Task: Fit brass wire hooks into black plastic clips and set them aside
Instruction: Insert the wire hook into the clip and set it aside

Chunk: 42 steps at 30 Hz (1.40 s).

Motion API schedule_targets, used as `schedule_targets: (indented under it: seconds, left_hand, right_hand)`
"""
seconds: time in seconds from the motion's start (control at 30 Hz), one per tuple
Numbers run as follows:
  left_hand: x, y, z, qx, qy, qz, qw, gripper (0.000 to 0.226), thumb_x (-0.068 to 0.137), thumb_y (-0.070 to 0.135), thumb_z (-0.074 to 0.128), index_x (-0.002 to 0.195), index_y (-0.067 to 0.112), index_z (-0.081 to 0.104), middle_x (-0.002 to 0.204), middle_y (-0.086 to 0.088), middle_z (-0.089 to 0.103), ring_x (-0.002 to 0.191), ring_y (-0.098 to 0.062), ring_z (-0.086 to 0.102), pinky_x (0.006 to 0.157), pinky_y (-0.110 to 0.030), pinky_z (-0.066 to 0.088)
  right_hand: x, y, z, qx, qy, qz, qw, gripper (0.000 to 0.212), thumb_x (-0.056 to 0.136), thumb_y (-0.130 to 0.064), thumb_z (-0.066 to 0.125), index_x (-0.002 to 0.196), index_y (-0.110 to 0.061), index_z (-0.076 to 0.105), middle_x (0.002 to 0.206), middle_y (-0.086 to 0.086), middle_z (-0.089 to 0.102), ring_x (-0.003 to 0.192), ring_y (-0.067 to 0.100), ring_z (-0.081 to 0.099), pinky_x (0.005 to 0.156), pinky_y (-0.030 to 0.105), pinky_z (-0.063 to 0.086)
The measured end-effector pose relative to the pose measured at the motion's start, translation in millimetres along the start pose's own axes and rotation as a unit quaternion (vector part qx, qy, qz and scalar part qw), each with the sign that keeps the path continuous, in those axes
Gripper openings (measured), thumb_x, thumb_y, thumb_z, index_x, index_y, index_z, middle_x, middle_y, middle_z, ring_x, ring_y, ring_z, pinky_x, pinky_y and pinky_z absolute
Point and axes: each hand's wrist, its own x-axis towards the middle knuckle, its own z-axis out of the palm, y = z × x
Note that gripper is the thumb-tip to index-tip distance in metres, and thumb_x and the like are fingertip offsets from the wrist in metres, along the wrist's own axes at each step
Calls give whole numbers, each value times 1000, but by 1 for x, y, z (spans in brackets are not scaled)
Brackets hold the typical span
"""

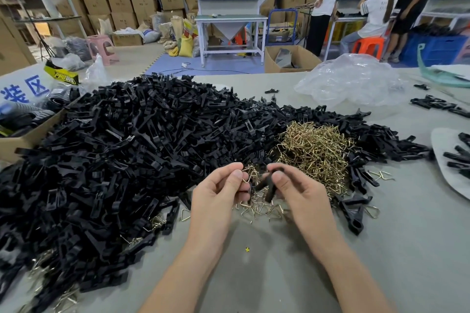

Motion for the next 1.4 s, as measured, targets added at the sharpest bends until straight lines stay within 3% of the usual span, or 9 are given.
schedule_targets:
  seconds: [0.1, 0.27, 0.43, 0.6, 0.8, 1.0, 1.17, 1.3, 1.4]
  left_hand:
    - [-4, 2, 5, -71, -29, 5, 997, 18, 85, 13, 69, 103, 11, 73, 86, -10, 75, 72, -14, 67, 63, -22, 55]
    - [-15, -7, 18, -101, -71, -24, 992, 20, 82, 10, 70, 99, 9, 61, 84, -16, 74, 68, -18, 68, 62, -25, 55]
    - [-18, -10, 23, -127, -66, -54, 988, 25, 74, 13, 72, 95, 8, 59, 82, -15, 74, 64, -19, 67, 61, -25, 55]
    - [-19, -9, 25, -136, -67, -55, 987, 18, 73, 11, 72, 88, 9, 62, 82, -18, 72, 62, -19, 66, 60, -25, 56]
    - [-18, -4, 24, -176, -59, -68, 980, 17, 72, 6, 70, 87, 7, 61, 76, -15, 71, 59, -17, 65, 57, -24, 56]
    - [-19, -6, 24, -180, -62, -93, 977, 21, 72, 8, 72, 90, 7, 61, 79, -15, 72, 61, -18, 66, 62, -26, 58]
    - [-20, -6, 24, -189, -66, -94, 975, 23, 72, 7, 72, 92, 6, 59, 79, -15, 71, 61, -19, 65, 60, -26, 57]
    - [-19, -7, 24, -190, -60, -98, 975, 24, 71, 7, 72, 92, 6, 60, 79, -15, 72, 62, -19, 66, 60, -27, 58]
    - [-18, -8, 23, -188, -55, -100, 975, 25, 70, 8, 73, 92, 6, 60, 79, -15, 72, 61, -19, 66, 60, -27, 58]
  right_hand:
    - [5, -5, -2, 263, 39, 98, 959, 23, 82, -29, 65, 96, -19, 80, 94, 6, 77, 77, 16, 70, 68, 25, 59]
    - [7, -3, 0, 387, 22, 146, 910, 25, 84, -30, 61, 95, -20, 81, 100, 7, 76, 79, 15, 72, 76, 26, 61]
    - [7, -2, -1, 422, 0, 158, 893, 29, 81, -34, 66, 99, -16, 79, 103, 11, 75, 75, 21, 71, 72, 31, 62]
    - [5, -2, 3, 406, -23, 162, 899, 33, 84, -35, 62, 105, -14, 75, 100, 12, 73, 69, 19, 68, 60, 28, 59]
    - [8, 1, 0, 423, 11, 182, 888, 30, 79, -35, 65, 94, -14, 80, 100, 12, 74, 79, 20, 72, 76, 27, 63]
    - [7, 2, 3, 409, 5, 184, 894, 31, 82, -33, 64, 100, -10, 76, 93, 13, 74, 71, 21, 73, 64, 28, 62]
    - [8, 1, -2, 414, 18, 191, 890, 29, 79, -36, 66, 93, -14, 80, 95, 13, 74, 76, 23, 73, 80, 34, 61]
    - [6, 1, 2, 398, 2, 189, 898, 34, 82, -32, 64, 106, -9, 71, 90, 12, 74, 71, 21, 72, 65, 30, 62]
    - [5, 2, 5, 387, -11, 180, 904, 31, 85, -29, 61, 107, -8, 70, 91, 13, 74, 71, 19, 72, 62, 27, 61]
